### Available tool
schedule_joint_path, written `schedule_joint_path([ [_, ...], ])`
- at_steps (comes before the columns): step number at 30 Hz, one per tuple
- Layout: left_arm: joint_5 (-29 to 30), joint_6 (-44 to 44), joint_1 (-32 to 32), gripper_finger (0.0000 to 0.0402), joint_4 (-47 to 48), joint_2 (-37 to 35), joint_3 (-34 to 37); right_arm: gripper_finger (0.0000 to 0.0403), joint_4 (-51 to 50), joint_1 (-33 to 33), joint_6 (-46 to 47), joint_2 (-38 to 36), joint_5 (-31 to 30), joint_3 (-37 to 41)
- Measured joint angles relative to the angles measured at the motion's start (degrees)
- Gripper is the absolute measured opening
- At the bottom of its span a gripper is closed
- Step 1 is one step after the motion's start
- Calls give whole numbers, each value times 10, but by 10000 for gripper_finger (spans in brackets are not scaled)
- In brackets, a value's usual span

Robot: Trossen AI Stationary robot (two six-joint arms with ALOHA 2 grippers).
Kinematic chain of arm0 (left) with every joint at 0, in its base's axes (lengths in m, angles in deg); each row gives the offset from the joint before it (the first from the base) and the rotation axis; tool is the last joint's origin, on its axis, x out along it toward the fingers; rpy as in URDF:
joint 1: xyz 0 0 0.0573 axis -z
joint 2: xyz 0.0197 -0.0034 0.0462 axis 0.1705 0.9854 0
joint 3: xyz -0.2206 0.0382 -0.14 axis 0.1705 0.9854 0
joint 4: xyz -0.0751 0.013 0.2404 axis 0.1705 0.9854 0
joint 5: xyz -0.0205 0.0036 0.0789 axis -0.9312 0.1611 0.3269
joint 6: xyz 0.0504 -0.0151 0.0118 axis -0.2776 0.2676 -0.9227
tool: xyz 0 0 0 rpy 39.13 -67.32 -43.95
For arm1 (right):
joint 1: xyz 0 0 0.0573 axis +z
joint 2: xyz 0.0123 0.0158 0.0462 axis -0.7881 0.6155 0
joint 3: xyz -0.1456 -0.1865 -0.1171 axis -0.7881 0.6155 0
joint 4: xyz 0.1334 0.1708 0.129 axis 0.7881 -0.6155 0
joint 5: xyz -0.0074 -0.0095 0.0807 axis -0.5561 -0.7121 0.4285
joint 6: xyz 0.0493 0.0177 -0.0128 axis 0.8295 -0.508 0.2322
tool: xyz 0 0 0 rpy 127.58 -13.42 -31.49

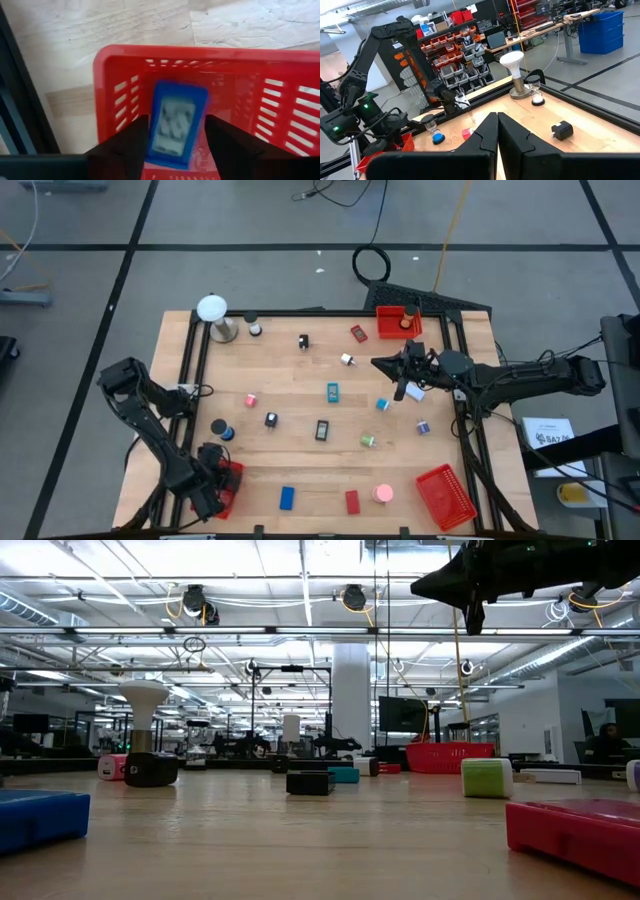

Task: Pick & Place Office items
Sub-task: Put the top blue digital clock into the bottom left red basket, then put the light blue charger adapter into the bottom right red basket

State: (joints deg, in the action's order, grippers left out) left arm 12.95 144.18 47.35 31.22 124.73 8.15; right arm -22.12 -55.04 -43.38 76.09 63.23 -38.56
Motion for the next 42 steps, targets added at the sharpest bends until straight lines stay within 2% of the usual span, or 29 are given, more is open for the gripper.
schedule_joint_path([
  [4,-10,-5,0,217,7,0,0,0,0,0,0,0,0,0],
  [9,-11,-5,0,214,9,-8,0,0,0,0,0,0,0,0],
  [15,-8,-15,0,186,17,-42,0,0,0,0,0,0,0,0],
  [19,7,-64,0,161,15,-80,-1,0,0,0,0,0,0,0],
  [23,70,-168,0,133,-6,-137,-1,0,0,0,0,0,0,0],
  [27,172,-275,-11,109,-37,-200,-1,0,0,0,2,0,1,0],
  [31,246,-335,-49,98,-46,-251,-1,0,-10,0,30,0,2,0],
  [36,254,-484,-145,97,-57,-287,-1,0,-34,0,34,0,1,0],
  [42,245,-769,-268,89,-156,-287,-1,0,-91,0,66,0,0,0],
])
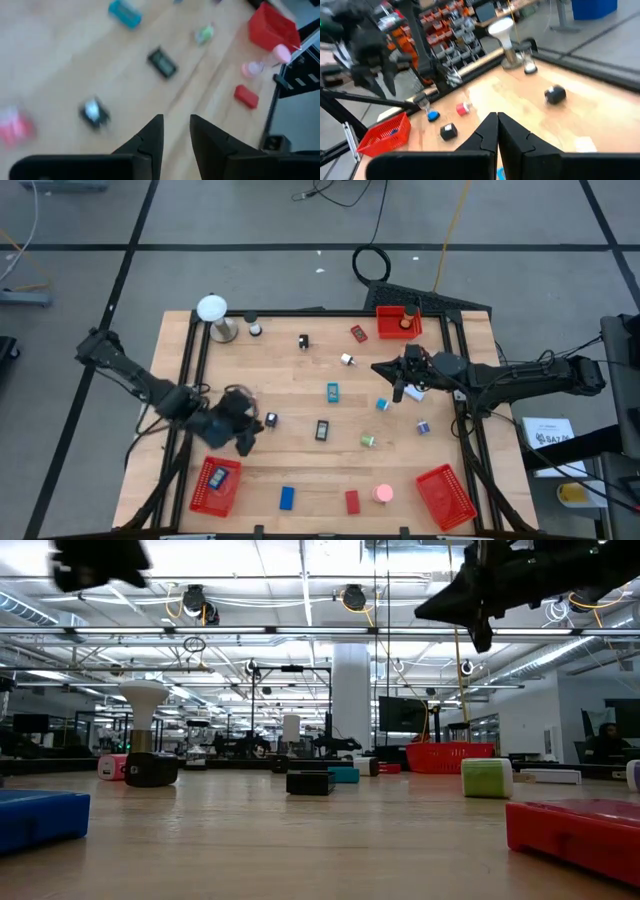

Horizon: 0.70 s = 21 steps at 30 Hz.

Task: Pick & Place Office items
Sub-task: Put the light blue charger adapter into the bottom right red basket

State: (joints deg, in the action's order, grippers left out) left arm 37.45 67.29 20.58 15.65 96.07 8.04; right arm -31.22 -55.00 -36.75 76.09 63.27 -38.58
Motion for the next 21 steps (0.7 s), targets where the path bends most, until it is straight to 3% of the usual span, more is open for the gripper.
schedule_joint_path([
  [5,-21,-211,-100,39,-89,10,0,0,-58,1,41,0,-1,-8],
  [8,-54,-294,-157,7,-150,8,0,0,-161,7,48,0,-8,-42],
  [11,-92,-359,-205,9,-254,8,32,0,-279,19,45,0,-34,-80],
  [16,-196,-379,-281,5,-543,13,152,6,-391,36,91,0,-45,-108],
  [18,-204,-380,-301,10,-647,31,199,15,-429,45,127,4,-45,-107],
  [21,-174,-362,-327,10,-699,52,245,36,-486,60,165,20,-45,-106],
])
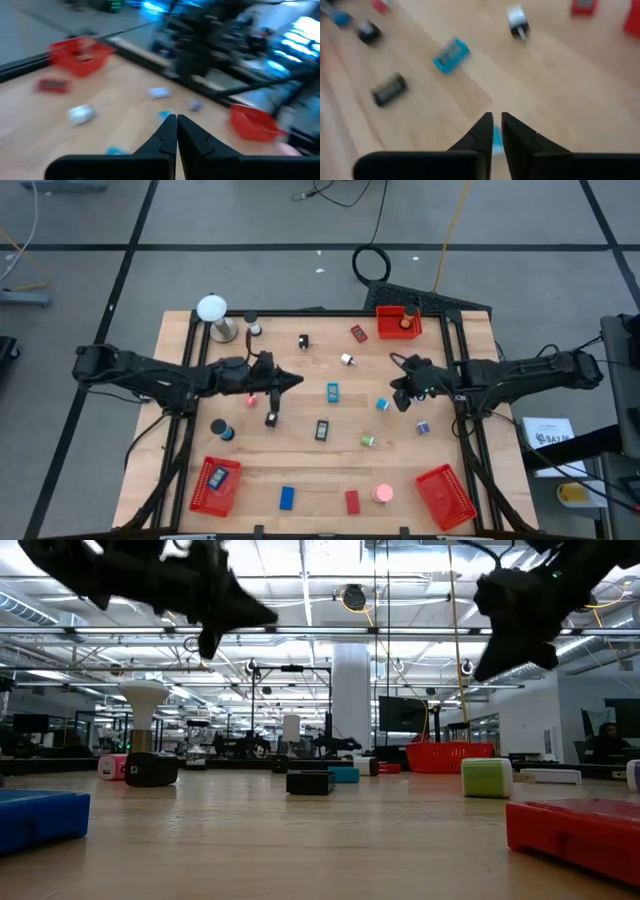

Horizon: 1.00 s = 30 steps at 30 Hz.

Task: Pick & Place Office items
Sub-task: Put the light blue charger adapter into the bottom right red basket

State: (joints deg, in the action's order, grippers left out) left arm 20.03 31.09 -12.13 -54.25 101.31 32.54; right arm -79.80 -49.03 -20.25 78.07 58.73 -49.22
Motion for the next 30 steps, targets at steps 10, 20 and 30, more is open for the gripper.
schedule_joint_path([
  [10,61,18,-15,17,-33,37,19,132,0,46,-16,61,0,66],
  [20,60,1,-12,7,-29,46,19,202,206,67,-46,56,16,181],
  [30,60,3,-12,20,-28,46,19,201,233,67,-87,84,13,201],
])
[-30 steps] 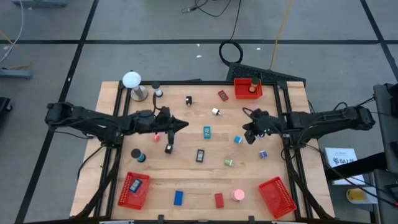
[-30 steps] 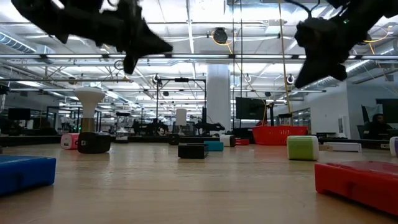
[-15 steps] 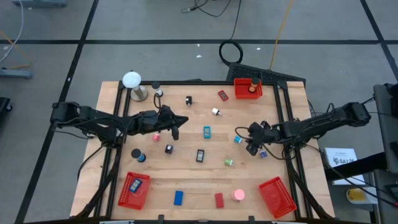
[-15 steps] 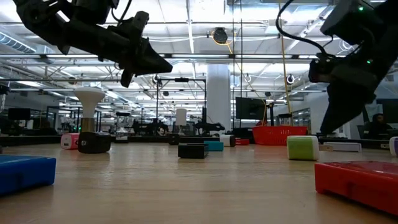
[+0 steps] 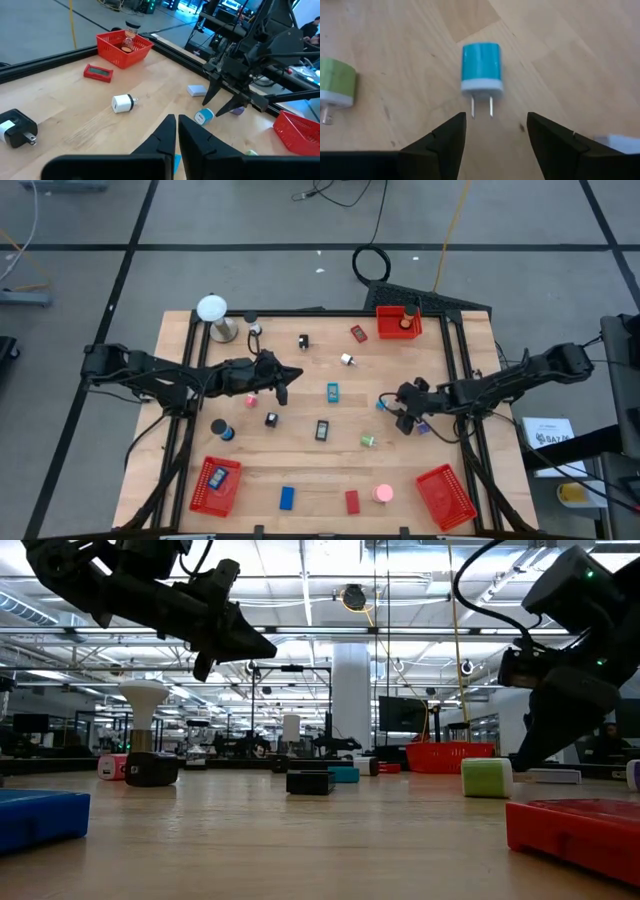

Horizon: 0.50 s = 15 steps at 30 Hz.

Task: Pick & Place Office items
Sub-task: Put the light blue charger adapter into the bottom right red basket

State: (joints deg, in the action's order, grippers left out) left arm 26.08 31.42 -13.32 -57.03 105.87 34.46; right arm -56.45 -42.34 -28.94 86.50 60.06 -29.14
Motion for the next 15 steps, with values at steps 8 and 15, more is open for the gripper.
schedule_joint_path([
  [8,0,2,0,21,1,0,0,172,49,0,-11,50,1,0],
  [15,0,11,0,21,1,0,0,123,87,0,-10,80,-3,0],
])
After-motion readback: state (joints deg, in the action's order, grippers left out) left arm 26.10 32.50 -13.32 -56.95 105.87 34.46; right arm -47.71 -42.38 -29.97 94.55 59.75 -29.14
